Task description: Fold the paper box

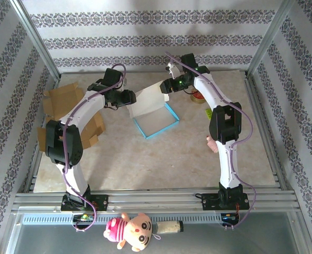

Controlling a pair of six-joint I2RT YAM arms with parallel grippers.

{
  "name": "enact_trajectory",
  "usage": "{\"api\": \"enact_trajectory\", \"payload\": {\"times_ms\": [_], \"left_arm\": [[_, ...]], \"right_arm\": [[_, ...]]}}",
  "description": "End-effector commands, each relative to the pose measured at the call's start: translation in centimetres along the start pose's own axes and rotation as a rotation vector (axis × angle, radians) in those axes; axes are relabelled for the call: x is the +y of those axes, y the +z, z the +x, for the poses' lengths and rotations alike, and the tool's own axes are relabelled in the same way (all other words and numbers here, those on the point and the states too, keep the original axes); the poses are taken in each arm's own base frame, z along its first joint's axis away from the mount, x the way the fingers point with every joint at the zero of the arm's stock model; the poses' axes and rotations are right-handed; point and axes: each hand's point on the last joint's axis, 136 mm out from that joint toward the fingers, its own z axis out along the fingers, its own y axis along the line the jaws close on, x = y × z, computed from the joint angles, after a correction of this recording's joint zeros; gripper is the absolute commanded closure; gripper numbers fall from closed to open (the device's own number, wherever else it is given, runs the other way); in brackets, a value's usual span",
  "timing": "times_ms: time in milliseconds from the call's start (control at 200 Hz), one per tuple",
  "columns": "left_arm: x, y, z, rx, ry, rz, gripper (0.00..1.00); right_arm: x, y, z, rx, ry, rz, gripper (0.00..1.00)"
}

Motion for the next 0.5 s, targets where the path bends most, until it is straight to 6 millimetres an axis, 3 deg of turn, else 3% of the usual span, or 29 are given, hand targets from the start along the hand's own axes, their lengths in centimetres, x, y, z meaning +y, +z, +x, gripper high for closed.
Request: {"api": "enact_trajectory", "payload": {"times_ms": [0,90,375,445,495], "left_arm": [[-0.1,-0.3,0.6,0.038,-0.016,-0.036,0.66],[0.2,0.0,1.2,0.065,-0.042,-0.059,0.73],[0.8,0.2,2.4,0.098,-0.096,-0.094,0.77],[0.7,0.3,2.5,0.096,-0.093,-0.093,0.79],[0.4,0.3,2.4,0.091,-0.072,-0.087,0.80]], "right_arm": [[0.2,-0.1,0.5,0.016,0.001,0.030,0.47],[0.5,-0.2,0.7,0.021,-0.004,0.045,0.51],[1.9,-0.3,1.4,0.035,-0.025,0.067,0.61],[2.2,-0.4,1.4,0.032,-0.039,0.073,0.59],[1.9,-0.7,1.3,0.028,-0.049,0.097,0.52]]}}
